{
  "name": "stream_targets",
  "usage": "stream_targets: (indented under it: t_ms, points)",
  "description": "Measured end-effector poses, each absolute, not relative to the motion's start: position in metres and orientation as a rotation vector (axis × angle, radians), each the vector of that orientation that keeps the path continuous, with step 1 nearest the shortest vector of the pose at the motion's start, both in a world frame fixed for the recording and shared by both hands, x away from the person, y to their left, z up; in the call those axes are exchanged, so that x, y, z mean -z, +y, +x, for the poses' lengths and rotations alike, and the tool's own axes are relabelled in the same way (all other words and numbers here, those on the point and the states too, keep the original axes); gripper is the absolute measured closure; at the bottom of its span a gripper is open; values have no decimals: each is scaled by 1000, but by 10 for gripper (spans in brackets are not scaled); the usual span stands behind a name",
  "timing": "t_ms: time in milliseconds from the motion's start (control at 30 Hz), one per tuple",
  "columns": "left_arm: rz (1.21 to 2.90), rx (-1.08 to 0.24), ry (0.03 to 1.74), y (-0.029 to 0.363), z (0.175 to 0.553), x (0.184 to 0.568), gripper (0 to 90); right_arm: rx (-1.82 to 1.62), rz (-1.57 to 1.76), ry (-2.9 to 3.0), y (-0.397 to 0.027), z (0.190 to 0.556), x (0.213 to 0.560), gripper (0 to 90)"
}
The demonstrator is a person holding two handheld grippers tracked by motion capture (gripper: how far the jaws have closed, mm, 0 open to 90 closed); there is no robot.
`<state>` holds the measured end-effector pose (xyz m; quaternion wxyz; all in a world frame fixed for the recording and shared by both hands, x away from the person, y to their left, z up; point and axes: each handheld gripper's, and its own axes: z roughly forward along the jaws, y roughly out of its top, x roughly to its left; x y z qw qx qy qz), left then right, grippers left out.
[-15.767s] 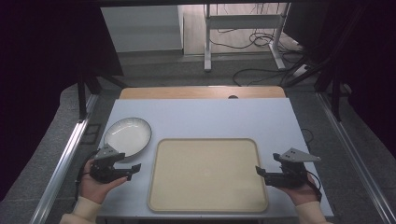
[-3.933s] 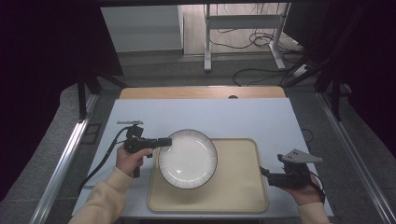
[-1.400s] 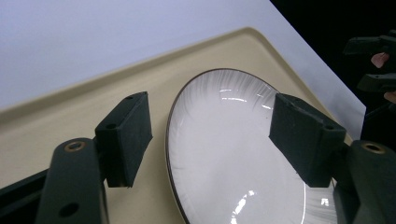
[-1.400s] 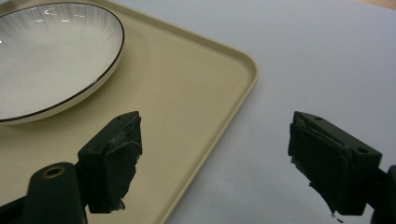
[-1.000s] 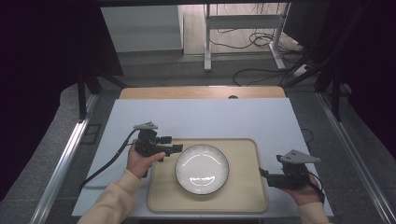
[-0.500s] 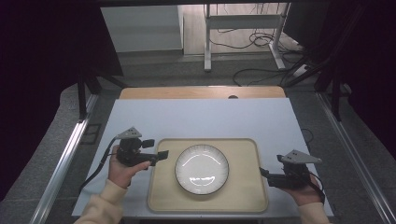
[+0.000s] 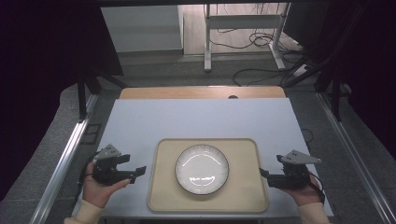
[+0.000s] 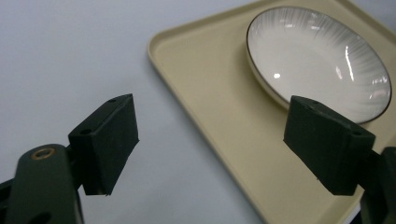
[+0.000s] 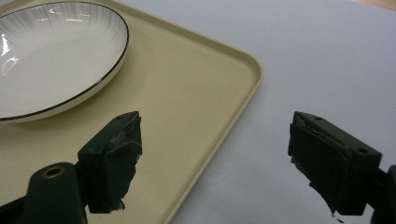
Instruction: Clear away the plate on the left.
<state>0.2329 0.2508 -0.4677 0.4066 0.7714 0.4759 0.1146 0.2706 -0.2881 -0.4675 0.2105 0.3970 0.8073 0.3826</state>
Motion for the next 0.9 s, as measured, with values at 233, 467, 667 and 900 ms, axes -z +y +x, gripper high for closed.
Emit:
stream_targets:
  t_ms: [233, 467, 667, 900]
  points:
    - [1988, -373, 1235, 254, 234, 475, 154, -1056, 1095, 2253, -286, 271, 469, 175]
    - [2020, -386, 1235, 250, 238, 479, 150, -1055, 1096, 2251, -285, 271, 469, 176]
    - [1981, -344, 1220, 252, 240, 478, 152, -1052, 1096, 2244, -286, 269, 469, 176]
    - [1996, -356, 1223, 250, 243, 480, 145, -1049, 1101, 2236, -287, 268, 469, 174]
